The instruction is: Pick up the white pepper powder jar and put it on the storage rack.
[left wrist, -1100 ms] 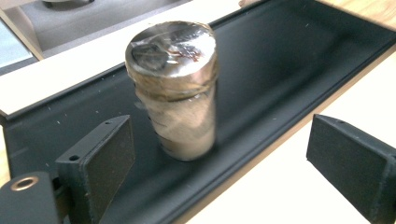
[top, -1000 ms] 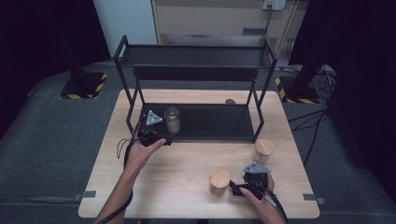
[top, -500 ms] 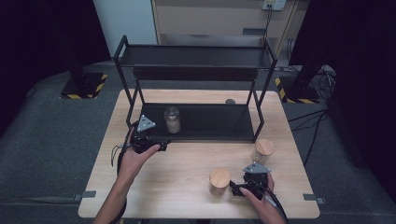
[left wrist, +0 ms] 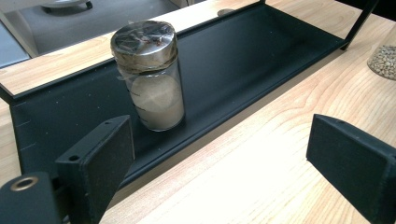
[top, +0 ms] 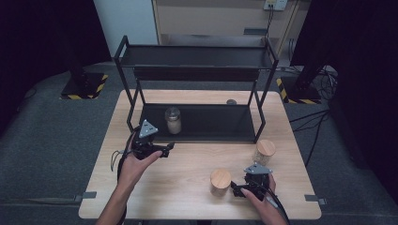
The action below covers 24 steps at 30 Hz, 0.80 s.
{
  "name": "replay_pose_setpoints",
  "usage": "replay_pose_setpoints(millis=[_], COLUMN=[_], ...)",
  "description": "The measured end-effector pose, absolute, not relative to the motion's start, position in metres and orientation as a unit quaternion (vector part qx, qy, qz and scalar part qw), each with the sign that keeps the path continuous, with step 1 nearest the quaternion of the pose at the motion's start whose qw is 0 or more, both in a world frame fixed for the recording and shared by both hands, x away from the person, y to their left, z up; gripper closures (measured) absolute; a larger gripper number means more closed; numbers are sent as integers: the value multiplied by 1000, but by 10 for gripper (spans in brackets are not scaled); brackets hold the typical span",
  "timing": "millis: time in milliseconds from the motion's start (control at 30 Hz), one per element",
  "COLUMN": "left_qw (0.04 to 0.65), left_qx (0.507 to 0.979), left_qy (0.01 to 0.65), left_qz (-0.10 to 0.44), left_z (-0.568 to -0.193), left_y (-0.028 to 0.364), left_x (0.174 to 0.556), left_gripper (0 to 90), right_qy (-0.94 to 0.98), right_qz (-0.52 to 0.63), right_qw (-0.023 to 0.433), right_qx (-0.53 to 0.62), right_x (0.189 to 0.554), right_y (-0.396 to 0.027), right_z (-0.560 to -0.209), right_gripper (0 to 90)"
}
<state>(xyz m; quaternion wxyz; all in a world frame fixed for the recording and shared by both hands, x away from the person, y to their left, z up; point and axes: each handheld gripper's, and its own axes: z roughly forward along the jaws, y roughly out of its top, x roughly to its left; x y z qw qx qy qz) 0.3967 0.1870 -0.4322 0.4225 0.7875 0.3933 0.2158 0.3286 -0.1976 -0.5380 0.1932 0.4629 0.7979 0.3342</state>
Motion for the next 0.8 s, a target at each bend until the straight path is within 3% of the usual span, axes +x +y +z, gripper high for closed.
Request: replay_pose_setpoints(millis=[800], left_qw=[409], left_qx=[781], left_qy=[421], left_qz=[214], left_z=[-448], left_y=[198], left_x=[367], left_gripper=[59], right_qy=[798], right_qz=[334], right_qw=[193], right_qx=[463], right_x=[329], right_y=[-198], right_z=[-538], right_gripper=[11])
